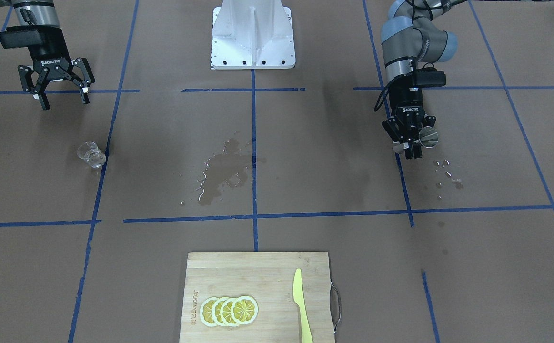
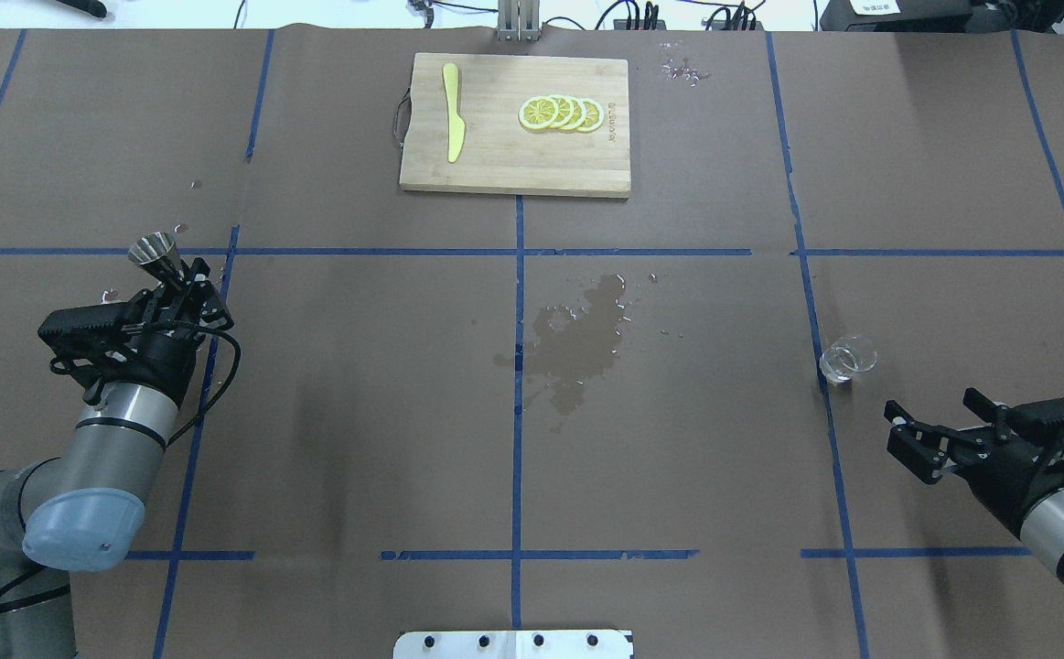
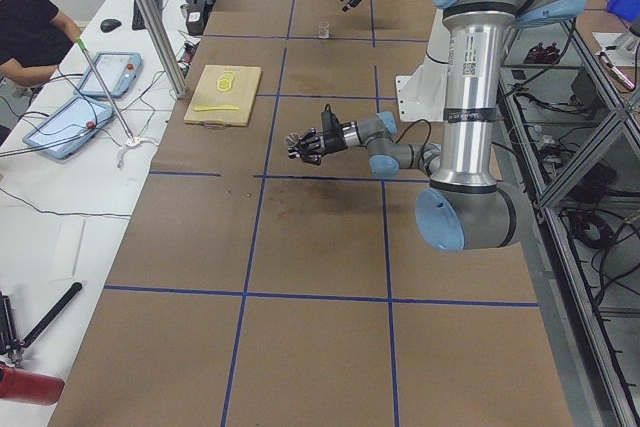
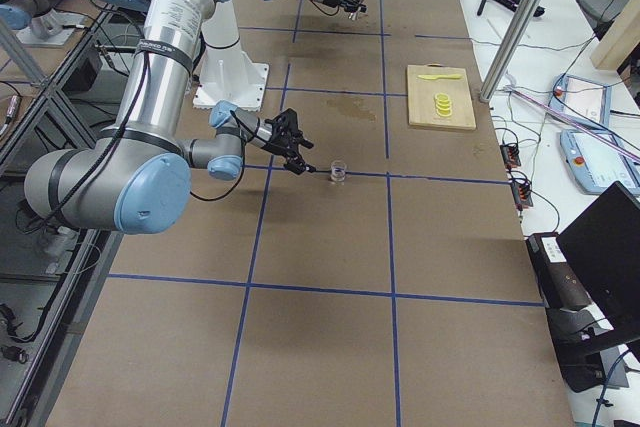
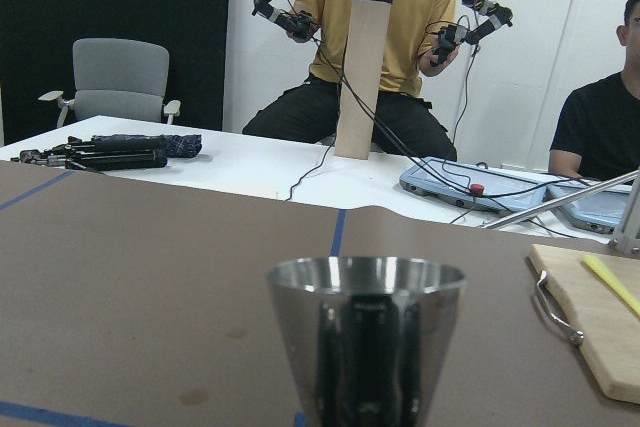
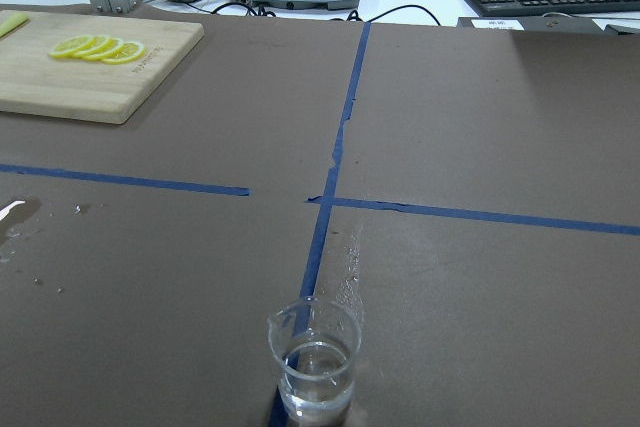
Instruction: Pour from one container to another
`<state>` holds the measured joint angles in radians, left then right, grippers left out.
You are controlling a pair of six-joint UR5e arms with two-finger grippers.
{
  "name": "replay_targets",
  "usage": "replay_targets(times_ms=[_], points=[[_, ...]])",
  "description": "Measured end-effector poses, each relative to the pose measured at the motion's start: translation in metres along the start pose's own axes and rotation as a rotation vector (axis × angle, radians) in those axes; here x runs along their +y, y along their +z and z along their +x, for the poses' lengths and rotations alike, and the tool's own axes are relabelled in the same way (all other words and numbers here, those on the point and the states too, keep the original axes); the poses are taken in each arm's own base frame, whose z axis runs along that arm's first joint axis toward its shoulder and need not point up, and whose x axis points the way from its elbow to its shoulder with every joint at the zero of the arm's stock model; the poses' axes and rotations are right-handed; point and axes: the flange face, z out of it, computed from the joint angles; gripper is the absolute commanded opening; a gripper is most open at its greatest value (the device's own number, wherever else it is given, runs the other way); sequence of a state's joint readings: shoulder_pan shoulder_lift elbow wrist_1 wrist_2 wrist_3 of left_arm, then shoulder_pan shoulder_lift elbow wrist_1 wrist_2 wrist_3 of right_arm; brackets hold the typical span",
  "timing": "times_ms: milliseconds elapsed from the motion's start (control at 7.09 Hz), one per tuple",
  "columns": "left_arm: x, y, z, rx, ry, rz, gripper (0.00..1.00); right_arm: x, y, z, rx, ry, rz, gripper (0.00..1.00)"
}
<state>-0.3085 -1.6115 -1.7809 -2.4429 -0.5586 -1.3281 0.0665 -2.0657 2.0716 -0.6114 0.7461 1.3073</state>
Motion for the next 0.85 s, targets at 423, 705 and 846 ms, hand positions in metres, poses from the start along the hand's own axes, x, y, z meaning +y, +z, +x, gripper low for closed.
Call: replay_targets(times_ms=[423,705,846], points=[[-0.012,0.001,0.024,0.060,-0.005,0.008,0.00,0.033,0.016,-0.024,-0.006,0.008,0.117,1.00],[-0.015,0.002,0.038,0.075,0.043,0.013,0.00,0.049,0.032,-0.027,0.011,-0.002,0.166,0.94],[-0.016,0.002,0.041,0.076,0.060,0.015,0.00,0.054,0.039,-0.031,0.021,-0.008,0.199,0.90]])
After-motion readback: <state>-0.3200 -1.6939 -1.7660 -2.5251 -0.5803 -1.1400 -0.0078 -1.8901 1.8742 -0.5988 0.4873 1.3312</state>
